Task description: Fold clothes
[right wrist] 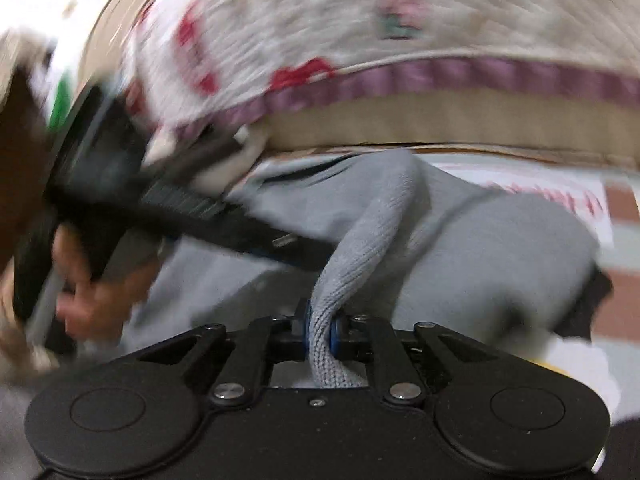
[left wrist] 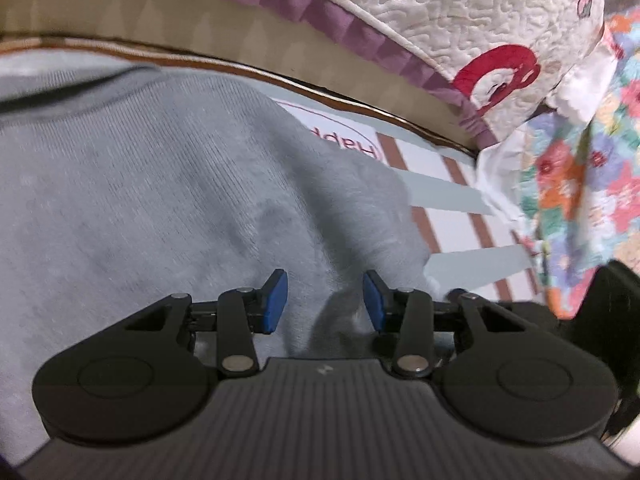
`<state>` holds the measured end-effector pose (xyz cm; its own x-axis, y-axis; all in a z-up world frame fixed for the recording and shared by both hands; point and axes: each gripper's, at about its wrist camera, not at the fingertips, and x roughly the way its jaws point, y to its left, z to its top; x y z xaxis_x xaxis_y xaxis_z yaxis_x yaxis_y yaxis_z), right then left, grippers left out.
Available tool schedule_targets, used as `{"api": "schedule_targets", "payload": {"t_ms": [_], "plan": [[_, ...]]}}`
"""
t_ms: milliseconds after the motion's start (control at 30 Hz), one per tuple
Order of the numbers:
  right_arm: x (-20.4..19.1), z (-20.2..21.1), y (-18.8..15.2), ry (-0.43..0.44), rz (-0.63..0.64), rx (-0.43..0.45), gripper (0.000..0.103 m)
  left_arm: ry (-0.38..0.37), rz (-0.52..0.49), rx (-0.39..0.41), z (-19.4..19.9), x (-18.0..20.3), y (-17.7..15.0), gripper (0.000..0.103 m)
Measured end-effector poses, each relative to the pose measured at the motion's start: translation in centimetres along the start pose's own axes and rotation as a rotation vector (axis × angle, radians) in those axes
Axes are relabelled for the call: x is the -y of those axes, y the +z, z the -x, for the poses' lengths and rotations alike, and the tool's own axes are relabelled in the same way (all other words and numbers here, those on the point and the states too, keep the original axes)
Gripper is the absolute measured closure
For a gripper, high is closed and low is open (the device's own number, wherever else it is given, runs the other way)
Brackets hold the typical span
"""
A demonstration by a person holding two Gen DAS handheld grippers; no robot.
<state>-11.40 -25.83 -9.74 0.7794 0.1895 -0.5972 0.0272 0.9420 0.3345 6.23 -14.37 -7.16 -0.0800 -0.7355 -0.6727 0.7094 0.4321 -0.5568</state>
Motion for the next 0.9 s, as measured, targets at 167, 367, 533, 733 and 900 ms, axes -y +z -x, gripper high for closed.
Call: {"api": "schedule_targets", "payload": {"t_ms": [167, 367, 533, 733, 900], "plan": [[-1.0, -1.8, -0.8, 0.007, -0.003, -0.054, 0.091, 0.108, -0.128, 0.019, -1.0, 1.5, -1.1, 0.064], [-2.3, -2.4, -1.5, -0.005, 0.056, -0.103, 0.091, 0.047, 0.015, 0.037, -0.8, -0.8, -0.8, 0.062], [-2.2, -2.4, -1.8, 0.022, 0.039, -0.132, 0.091, 0.134, -0.062, 0.126, 1.8, -0.2, -1.4, 0.064], [-2.0, -2.0, -2.8, 0.046, 0.01, -0.149, 0.091, 0.083, -0.144, 0.135, 3.3, 1.3, -2.0, 0.065], [-2.4, -2.2, -2.8, 0.059, 0.011, -0.19, 0.09, 0.121, -0.301, 0.024, -0.5, 3.2, -4.2, 0.057]]}}
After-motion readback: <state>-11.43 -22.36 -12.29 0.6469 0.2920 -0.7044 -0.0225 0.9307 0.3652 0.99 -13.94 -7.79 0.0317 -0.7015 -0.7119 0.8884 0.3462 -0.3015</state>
